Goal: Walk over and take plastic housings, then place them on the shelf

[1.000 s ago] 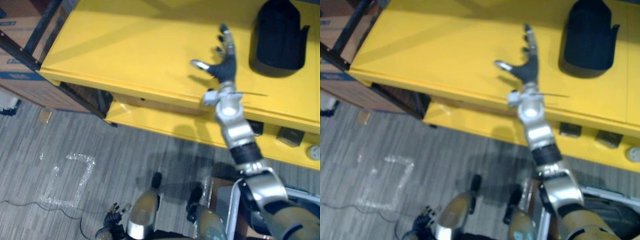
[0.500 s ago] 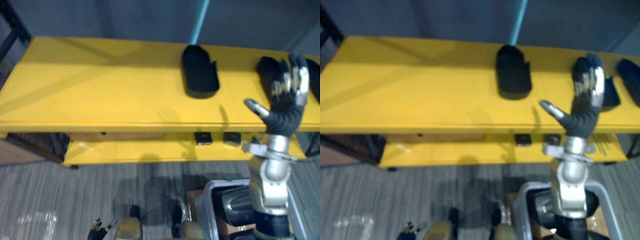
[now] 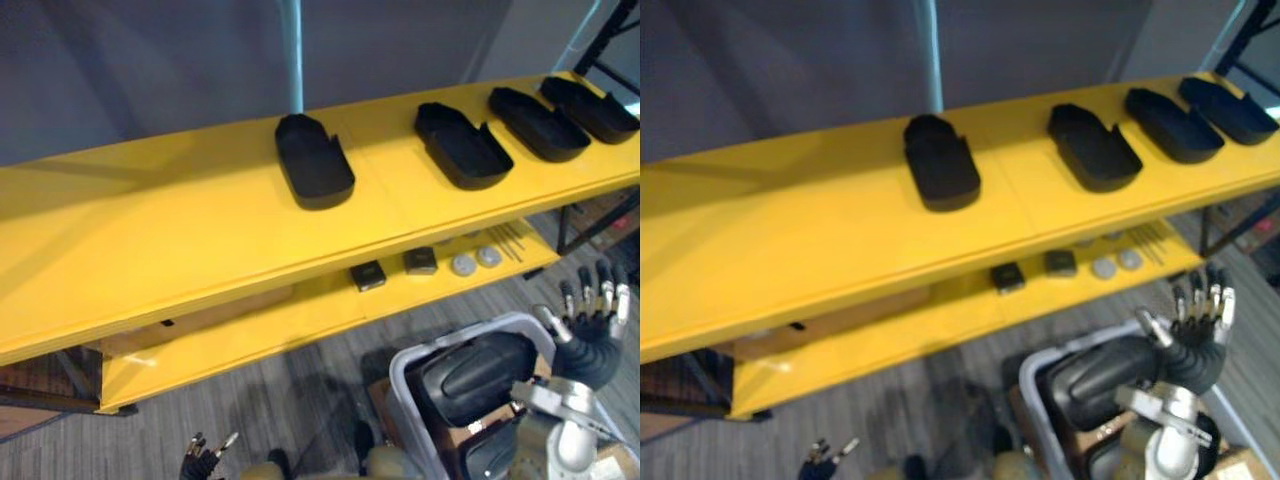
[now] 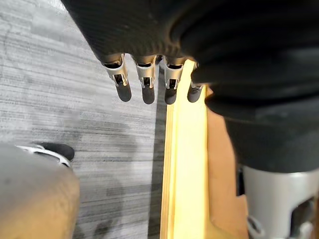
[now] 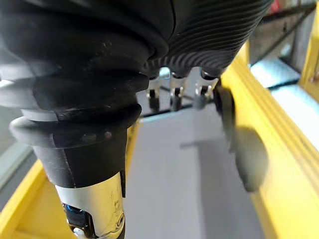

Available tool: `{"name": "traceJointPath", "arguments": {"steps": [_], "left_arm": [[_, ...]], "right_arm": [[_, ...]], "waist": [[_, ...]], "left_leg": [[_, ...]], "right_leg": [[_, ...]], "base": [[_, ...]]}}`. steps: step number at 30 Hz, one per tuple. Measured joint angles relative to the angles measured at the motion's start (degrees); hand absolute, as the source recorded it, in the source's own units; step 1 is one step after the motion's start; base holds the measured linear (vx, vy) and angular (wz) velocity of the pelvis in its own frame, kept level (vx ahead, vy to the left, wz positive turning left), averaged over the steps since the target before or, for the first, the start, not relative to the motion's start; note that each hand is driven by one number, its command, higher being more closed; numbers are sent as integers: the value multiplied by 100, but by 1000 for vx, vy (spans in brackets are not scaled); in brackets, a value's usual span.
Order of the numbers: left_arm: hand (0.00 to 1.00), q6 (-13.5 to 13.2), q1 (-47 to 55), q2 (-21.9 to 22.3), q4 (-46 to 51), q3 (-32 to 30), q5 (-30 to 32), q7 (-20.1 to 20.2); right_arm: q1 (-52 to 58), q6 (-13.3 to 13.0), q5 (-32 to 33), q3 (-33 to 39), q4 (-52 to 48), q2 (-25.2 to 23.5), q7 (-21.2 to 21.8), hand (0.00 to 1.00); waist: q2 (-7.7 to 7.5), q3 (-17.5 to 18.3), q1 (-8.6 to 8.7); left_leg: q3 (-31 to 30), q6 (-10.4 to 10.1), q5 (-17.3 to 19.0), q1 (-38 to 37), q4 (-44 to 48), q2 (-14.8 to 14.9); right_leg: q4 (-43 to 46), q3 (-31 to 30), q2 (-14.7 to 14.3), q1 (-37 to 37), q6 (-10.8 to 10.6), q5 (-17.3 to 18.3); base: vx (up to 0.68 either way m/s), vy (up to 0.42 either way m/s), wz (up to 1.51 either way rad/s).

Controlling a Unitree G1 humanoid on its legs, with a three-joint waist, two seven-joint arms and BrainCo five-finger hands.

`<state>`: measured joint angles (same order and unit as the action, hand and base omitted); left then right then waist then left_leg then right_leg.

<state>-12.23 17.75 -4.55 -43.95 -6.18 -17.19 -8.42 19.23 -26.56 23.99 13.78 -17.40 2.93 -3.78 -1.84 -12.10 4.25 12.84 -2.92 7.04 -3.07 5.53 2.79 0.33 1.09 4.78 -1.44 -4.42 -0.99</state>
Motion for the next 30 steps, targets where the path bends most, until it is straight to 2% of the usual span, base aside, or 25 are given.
{"name": "traceJointPath", "arguments": {"steps": [5, 8, 11, 13, 14, 15, 16, 17, 19, 23, 26, 28, 29, 30], "left_arm": [[0, -26, 1, 31, -2, 60, 215, 4], [0, -24, -41, -42, -1, 145, 767, 107], [0, 17, -149, -217, -3, 424, 1440, 342], [0, 83, -280, -424, -5, 685, 2022, 632], [0, 108, -325, -476, -5, 775, 2102, 708], [0, 178, -459, -551, -1, 994, 2249, 811], [0, 267, -618, -595, 7, 1222, 2268, 957], [0, 302, -711, -622, 33, 1299, 2267, 1033], [0, 457, -1072, -616, 236, 1603, 2245, 1215], [0, 686, -1517, -601, 280, 2036, 2153, 1270], [0, 827, -1600, -596, 265, 2095, 2155, 1245], [0, 913, -1489, -612, 201, 1988, 2148, 1187], [0, 929, -1306, -602, 197, 1908, 1990, 1110], [0, 929, -1072, -545, 211, 1735, 1816, 1026]], "right_arm": [[-195, 58, -180, -176, 54, 102, -367, 0], [-272, 131, -498, -174, 53, 147, -812, 0], [-317, 378, -797, -138, 41, 284, -1245, 0], [-225, 466, -782, 134, 35, 317, -1409, 0], [-179, 466, -778, 250, 36, 329, -1417, 0], [-68, 461, -727, 486, 33, 369, -1406, 0], [94, 445, -608, 716, 32, 419, -1393, 0], [179, 436, -524, 808, 31, 436, -1383, 0], [455, 351, -241, 988, 25, 444, -1341, 0], [707, 49, -9, 1038, -7, 432, -1207, 0], [576, -9, -5, 1016, -13, 432, -1081, 0], [290, -11, 7, 822, -2, 457, -904, 0], [11, -13, 22, 608, 37, 585, -708, 0], [-317, -11, 102, 341, 117, 766, -545, 0]], "waist": [[60, 42, -30], [67, 47, -23], [49, 51, -10], [31, 55, 168], [30, 54, 228], [30, 54, 372], [25, 58, 527], [19, 64, 594], [-20, 88, 832], [-39, 104, 1067], [-46, 111, 1076], [-95, 132, 919], [-74, 126, 838], [-14, 105, 739]], "left_leg": [[0, 5, -3, 8, -17, -23], [55, 4, -3, 3, -37, -18], [404, -4, 17, -65, -96, 19], [740, -24, 171, -86, 56, 88], [843, -28, 226, -87, 127, 117], [988, -31, 329, -92, 258, 160], [1094, -28, 420, -99, 360, 192], [1143, -23, 453, -98, 403, 201], [1342, -19, 555, -95, 504, 227], [1531, -13, 591, -197, 503, 227], [1595, -30, 617, -182, 609, 235], [1018, 101, 710, 65, 1251, 283], [313, 293, 821, 296, 1834, 286], [-292, 366, 861, 550, 2507, 274]], "right_leg": [[-16, 1, 14, 15, -13, -8], [-43, -91, -6, 52, -34, -36], [-117, -431, -95, 159, -33, -150], [-166, -764, -164, 242, -37, -238], [-181, -839, -182, 250, -38, -259], [-205, -988, -194, 252, -41, -299], [-212, -1099, -204, 256, -55, -313], [-214, -1152, -211, 268, -62, -320], [-241, -1360, -237, 339, -85, -373], [-271, -1482, -245, 338, -88, -406], [-272, -1599, -319, 398, -91, -449], [-152, -1950, -436, 531, -80, -472], [-10, -2216, -561, 601, 13, -400], [99, -2415, -688, 664, 130, -296]], "base": [[0, 0, 0], [0, 4, -10], [-4, 6, -58], [-16, 12, -79], [-12, 13, -76], [-8, 24, -68], [-12, 27, -60], [-30, 30, -53], [-54, 22, -50], [-45, 7, -28], [-43, -20, -26], [-47, -28, -87], [-51, 2, -129], [-64, 30, -126]]}}
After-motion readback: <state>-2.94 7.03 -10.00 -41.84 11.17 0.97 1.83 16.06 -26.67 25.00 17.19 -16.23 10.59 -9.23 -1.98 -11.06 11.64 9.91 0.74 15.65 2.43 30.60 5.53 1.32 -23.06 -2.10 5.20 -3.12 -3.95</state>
